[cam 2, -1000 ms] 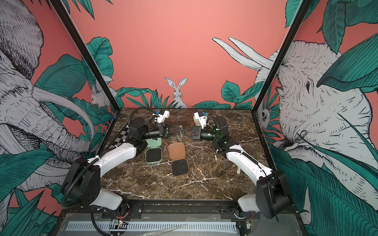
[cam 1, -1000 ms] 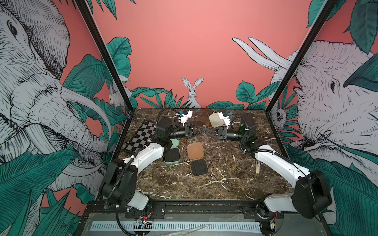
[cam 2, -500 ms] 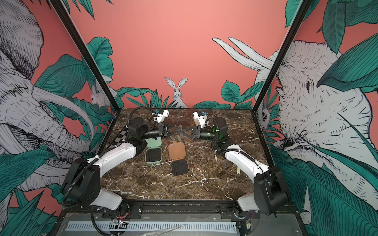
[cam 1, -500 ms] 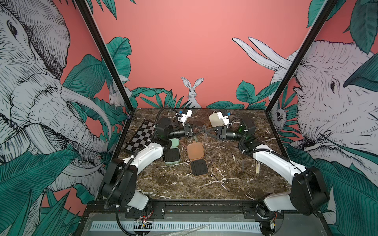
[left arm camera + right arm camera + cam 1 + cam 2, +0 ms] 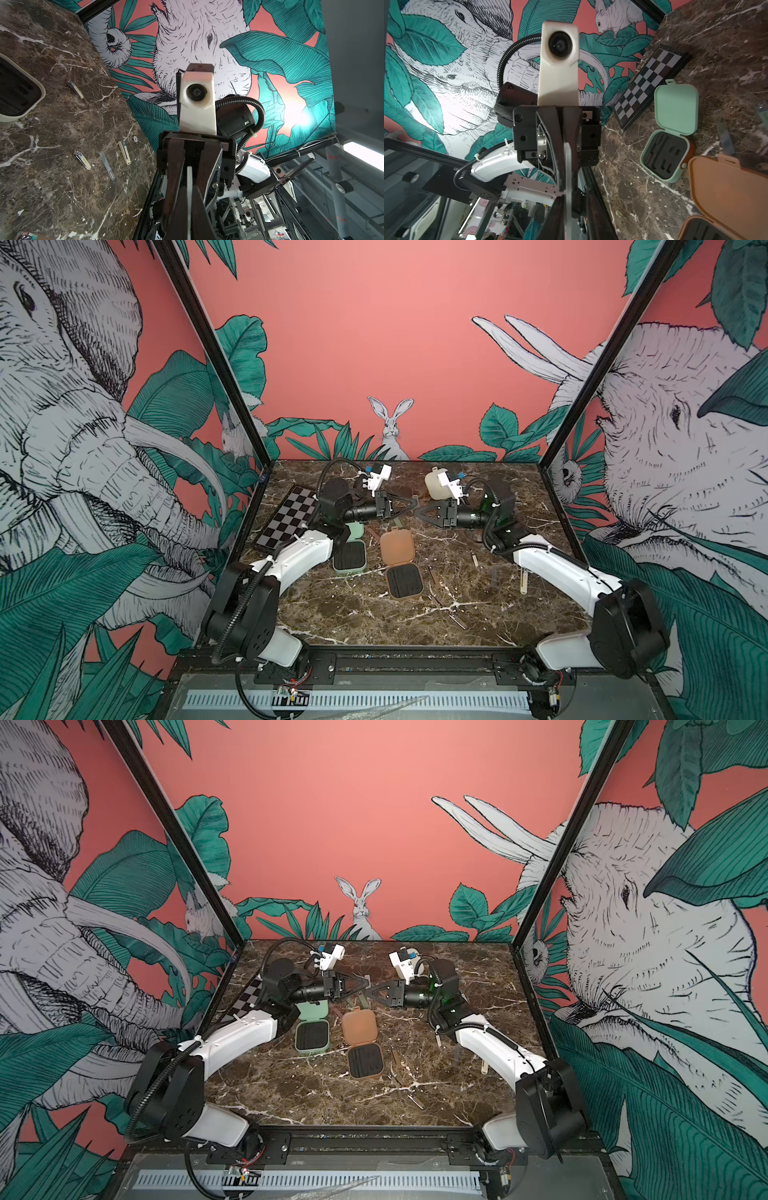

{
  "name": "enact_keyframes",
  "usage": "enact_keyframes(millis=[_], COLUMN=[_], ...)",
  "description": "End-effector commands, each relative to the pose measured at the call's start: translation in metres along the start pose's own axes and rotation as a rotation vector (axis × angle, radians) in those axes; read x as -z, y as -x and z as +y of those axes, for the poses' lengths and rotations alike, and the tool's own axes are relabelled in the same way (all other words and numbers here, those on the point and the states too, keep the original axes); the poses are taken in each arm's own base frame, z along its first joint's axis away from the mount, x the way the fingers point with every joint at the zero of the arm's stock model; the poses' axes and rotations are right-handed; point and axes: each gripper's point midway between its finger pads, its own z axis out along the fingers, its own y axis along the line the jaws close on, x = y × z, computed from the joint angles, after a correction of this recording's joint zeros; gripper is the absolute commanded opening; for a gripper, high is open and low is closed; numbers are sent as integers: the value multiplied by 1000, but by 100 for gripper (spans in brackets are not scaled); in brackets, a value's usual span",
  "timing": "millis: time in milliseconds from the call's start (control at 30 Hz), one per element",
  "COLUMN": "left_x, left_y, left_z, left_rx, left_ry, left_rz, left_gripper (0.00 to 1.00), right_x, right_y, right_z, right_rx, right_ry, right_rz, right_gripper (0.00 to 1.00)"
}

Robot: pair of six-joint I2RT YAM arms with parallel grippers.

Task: Organize nail clipper sets
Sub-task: Pick up the component of the nail clipper set from the center of the board.

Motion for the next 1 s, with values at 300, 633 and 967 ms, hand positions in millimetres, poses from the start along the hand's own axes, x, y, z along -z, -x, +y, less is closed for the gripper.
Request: enact_keyframes(millis=[300, 633, 967], left_x=[0, -1, 0], left_y=[-2, -1, -3], left_z=[-15, -16, -16], left_rx=[-32, -32, -29], left_ry=[-21, -22, -19], left_rz=[25, 27, 35], left_gripper=[0, 0, 0], right_x=[14, 12, 10], right_y=[9, 9, 12], right_z=[19, 22, 26], right_rx=[66, 61, 52], right_ry=[1, 25, 67], right_rz=[-31, -23, -28], right_gripper=[28, 18, 5])
